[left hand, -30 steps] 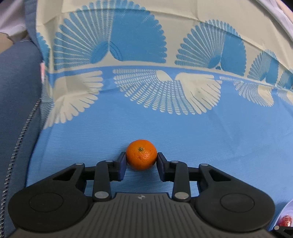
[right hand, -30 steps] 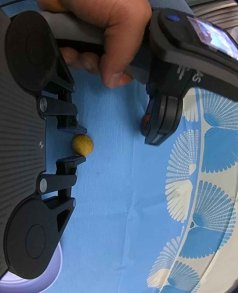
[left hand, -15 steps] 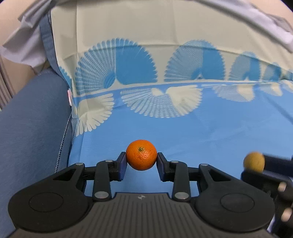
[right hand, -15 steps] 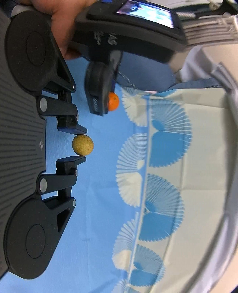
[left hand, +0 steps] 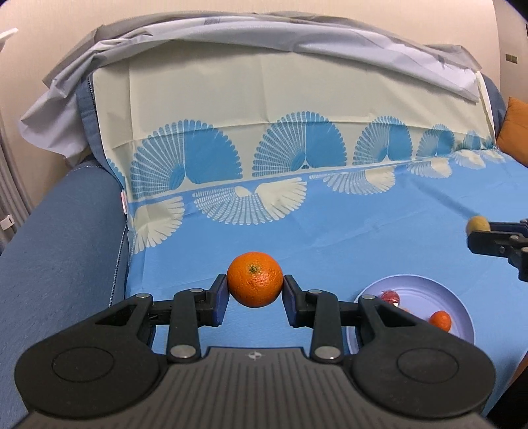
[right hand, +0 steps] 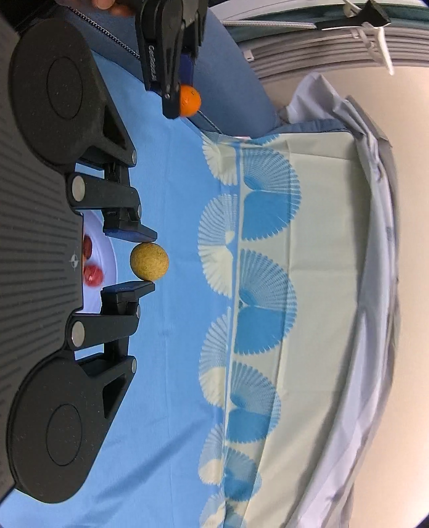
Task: Organize fruits
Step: 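Carry the mandarin and yellow fruit over the plate and open both tools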
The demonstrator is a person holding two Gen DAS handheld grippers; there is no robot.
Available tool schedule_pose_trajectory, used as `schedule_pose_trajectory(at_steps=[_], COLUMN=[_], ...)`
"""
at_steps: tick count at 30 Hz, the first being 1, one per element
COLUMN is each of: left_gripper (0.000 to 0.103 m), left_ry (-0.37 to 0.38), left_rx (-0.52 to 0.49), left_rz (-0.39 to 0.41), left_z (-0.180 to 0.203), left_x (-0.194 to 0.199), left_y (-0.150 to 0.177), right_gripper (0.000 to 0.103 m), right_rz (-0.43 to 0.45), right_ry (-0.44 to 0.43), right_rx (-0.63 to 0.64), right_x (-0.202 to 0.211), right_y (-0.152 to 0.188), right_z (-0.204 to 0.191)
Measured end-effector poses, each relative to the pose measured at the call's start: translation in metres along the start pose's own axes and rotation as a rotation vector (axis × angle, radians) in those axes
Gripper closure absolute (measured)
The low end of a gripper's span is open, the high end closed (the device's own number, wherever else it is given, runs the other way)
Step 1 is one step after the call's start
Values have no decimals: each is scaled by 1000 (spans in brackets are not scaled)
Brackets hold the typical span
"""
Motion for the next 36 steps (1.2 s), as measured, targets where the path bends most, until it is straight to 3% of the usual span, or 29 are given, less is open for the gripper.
schedule_pose_trajectory(at_steps=[11,28,36], left_gripper=[64,64,64], left_ry=[0,114,147], left_rx=[-23,-187,-202], left_rz=[-50,-179,-203], left_z=[11,116,129], left_x=[-13,-49,-57], left_y=[4,37,42], right_gripper=[76,76,76], right_rz=[-30,-117,-134], right_ry=[22,6,1], right_rx=[-80,-67,-49], right_x=[-15,-41,-45], right_y=[17,20,20], right_z=[32,50,47])
Point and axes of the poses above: each gripper's, at about its wrist camera, not at the fingertips, and x roughly against the way its jaws point, z to its right, y to its underside, the point moved 3 cm from there along -x, roughly the way its jaws point, and after that the axes turned 13 degrees about -z, right-handed, at the moved point
